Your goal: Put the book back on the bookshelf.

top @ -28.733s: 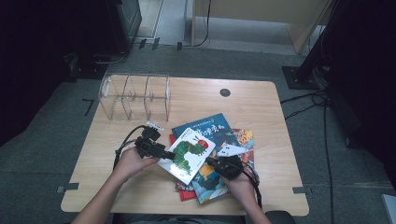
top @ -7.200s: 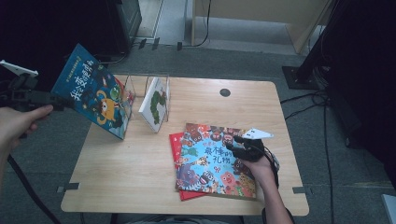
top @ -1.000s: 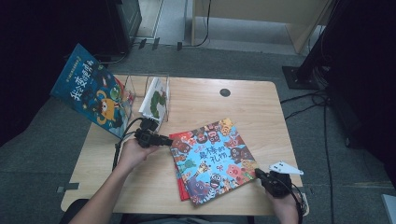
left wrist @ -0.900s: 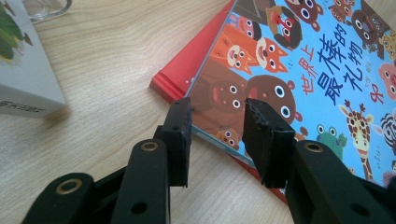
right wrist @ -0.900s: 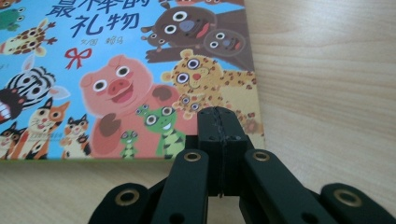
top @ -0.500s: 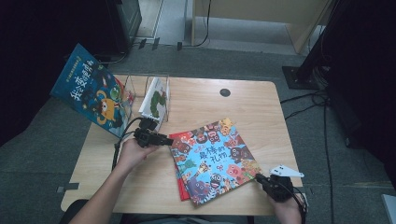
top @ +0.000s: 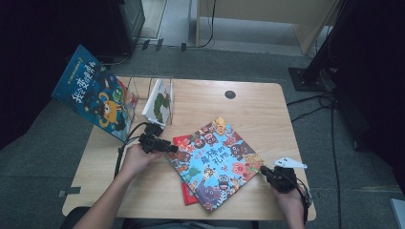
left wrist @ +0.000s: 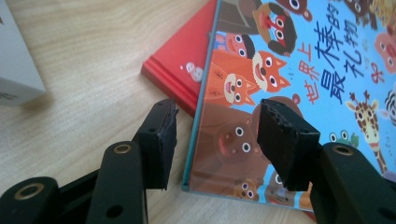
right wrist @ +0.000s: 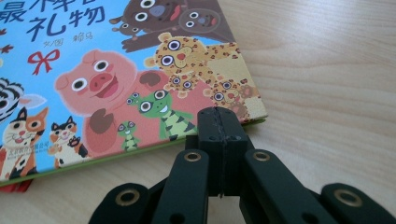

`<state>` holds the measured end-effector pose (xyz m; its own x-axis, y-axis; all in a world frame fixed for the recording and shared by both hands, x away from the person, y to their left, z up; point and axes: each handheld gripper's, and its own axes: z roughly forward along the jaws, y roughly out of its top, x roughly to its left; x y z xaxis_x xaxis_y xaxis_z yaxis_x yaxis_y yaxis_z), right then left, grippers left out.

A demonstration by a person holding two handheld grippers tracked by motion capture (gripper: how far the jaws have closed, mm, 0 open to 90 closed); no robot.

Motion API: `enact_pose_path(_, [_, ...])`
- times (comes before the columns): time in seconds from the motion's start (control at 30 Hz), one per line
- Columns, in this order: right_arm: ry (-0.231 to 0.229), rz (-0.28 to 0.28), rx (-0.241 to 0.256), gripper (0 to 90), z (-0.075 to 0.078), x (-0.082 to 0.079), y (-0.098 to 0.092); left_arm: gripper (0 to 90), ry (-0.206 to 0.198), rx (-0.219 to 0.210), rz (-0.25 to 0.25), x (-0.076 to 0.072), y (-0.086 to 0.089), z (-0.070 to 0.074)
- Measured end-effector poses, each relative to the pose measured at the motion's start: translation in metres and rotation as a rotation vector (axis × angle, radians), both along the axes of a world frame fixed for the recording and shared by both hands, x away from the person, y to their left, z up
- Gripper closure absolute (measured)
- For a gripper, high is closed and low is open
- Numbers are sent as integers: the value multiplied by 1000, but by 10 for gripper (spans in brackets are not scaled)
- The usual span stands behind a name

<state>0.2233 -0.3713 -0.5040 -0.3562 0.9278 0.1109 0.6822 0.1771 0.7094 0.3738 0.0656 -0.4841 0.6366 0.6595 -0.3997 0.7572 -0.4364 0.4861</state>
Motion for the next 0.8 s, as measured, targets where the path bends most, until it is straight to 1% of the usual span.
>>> enact_pose_path(0.03, [-1,-1,3,900,0,2,0,477,9,-8,3,-1,0,-1])
enact_pose_path(0.07, [1,2,6,900,0,5,1,477,15,-4,1,-2,1,-2])
enact_pose_path(0.27, [1,15,31,900,-1,24,3,479,26,1,-4,-10,2,-3])
enact_pose_path(0.4, [-1,24,43,900,-1,35,6,467,32,7,4,-16,5,-4])
enact_pose_path(0.5, [-7,29,33,900,-1,42,9,458,41,11,17,-20,7,-5])
enact_pose_path(0.67, [-7,44,35,900,-1,57,15,445,65,5,38,-28,13,-5])
enact_pose_path(0.8, [-8,59,26,900,0,68,22,446,70,7,48,-33,18,-5])
